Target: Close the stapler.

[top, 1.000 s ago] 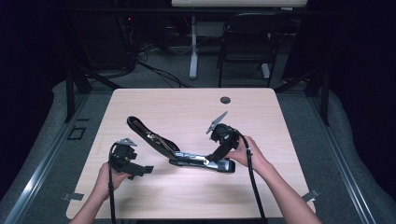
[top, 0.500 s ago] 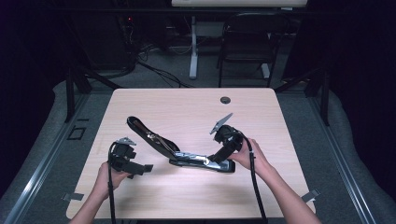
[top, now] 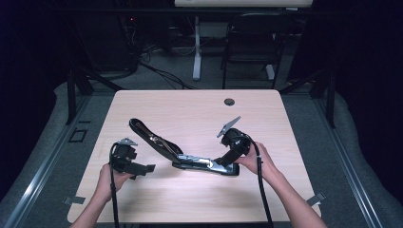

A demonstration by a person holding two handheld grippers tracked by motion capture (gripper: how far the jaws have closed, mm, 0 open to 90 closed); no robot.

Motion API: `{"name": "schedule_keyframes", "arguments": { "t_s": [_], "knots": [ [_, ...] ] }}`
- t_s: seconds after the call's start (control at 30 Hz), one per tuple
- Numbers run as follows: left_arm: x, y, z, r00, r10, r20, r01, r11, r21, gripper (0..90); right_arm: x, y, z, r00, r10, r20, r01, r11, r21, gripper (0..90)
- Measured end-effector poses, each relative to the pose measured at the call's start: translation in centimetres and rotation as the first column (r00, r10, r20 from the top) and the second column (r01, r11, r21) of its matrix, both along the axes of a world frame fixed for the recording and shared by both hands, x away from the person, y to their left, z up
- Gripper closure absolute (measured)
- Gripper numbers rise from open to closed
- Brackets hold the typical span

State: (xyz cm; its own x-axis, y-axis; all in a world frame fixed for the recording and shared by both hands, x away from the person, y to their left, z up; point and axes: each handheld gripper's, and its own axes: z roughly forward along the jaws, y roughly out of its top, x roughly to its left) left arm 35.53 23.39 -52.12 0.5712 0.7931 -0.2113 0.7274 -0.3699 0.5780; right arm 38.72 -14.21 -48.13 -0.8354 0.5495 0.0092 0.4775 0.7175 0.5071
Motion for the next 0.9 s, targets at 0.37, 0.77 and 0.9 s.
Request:
{"name": "schedule_keyframes", "arguments": {
  "t_s": [0.37, 0.77, 0.9],
  "knots": [
    [0.6, 1.1, 0.9, 0.9865, 0.131, 0.098, -0.128, 0.9911, -0.036, 42.4, 0.1, 0.4, 0.6, 0.9976, -0.035, 0.059, 0.035, 0.999, 0.002, 24.6],
    [1.3, 0.5, 1.9, 0.9589, 0.188, 0.212, -0.151, 0.9721, -0.179, 76.9, -0.4, 0.4, 1.0, 0.9891, -0.065, 0.132, 0.064, 0.998, 0.012, 54.4],
    [1.4, 0.4, 2.2, 0.9554, 0.181, 0.233, -0.134, 0.9699, -0.203, 79.5, -0.5, 0.6, 1.1, 0.9881, -0.052, 0.145, 0.053, 0.999, 0.002, 62.1]
  ]
}}
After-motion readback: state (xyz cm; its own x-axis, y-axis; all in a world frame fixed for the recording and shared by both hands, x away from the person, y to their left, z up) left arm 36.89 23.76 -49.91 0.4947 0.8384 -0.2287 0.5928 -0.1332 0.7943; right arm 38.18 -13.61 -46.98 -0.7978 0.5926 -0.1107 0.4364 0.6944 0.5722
